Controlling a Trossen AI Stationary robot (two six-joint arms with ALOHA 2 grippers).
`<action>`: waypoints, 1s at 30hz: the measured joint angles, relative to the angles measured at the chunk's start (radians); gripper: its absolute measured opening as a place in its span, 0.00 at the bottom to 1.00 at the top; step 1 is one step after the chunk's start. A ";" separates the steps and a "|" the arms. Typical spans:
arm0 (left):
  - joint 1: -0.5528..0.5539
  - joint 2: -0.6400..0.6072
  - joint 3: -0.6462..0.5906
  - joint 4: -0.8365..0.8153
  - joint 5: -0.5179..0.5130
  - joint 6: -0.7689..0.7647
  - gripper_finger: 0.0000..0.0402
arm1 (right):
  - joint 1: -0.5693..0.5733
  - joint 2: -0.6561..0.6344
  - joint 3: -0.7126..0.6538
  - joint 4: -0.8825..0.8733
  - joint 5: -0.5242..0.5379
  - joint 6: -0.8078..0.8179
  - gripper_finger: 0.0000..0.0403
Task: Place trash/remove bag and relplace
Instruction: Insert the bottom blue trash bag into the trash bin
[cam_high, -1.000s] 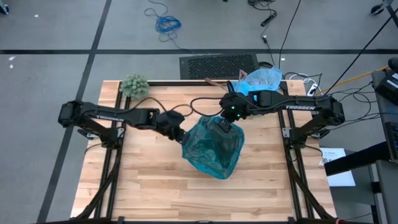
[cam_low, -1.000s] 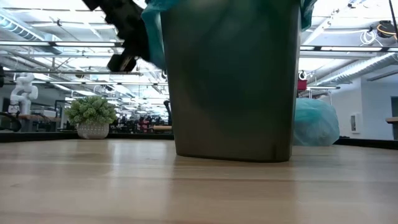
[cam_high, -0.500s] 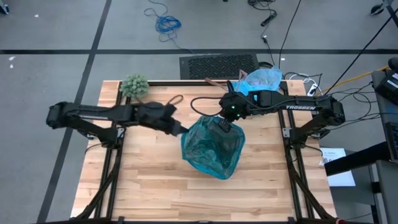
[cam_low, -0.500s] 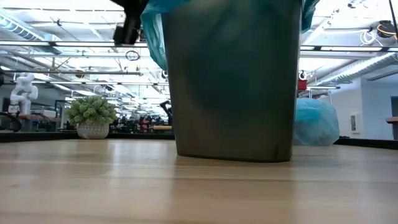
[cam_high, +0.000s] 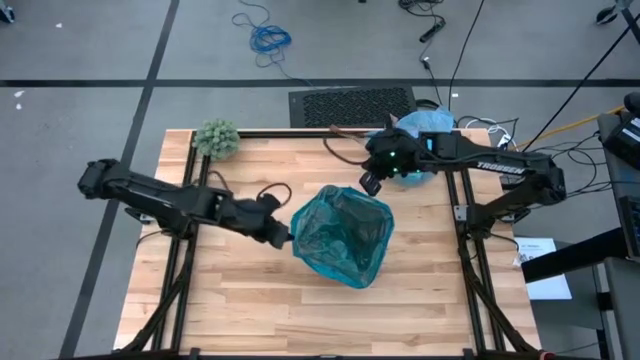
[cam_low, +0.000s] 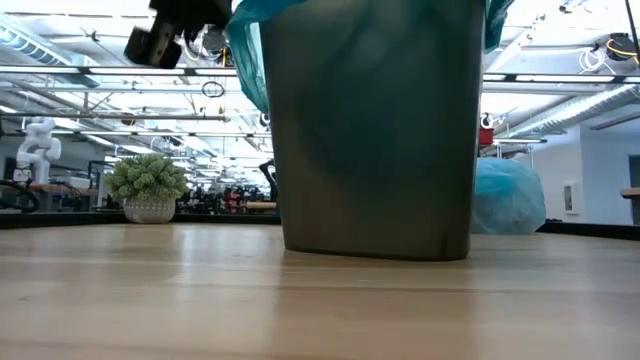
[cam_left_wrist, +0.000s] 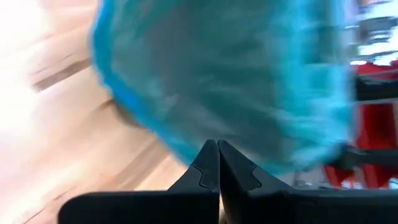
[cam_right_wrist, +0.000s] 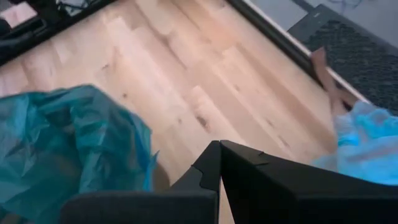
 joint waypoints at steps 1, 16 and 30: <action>-0.006 0.020 0.000 -0.018 -0.005 -0.013 0.00 | -0.008 -0.007 0.000 0.000 0.004 -0.003 0.00; -0.031 0.188 -0.002 0.039 0.076 -0.016 0.00 | -0.014 -0.137 0.000 -0.166 -0.251 0.239 0.00; -0.027 0.174 -0.002 0.038 0.071 -0.014 0.00 | 0.300 -0.218 -0.019 -0.283 -0.068 0.644 0.00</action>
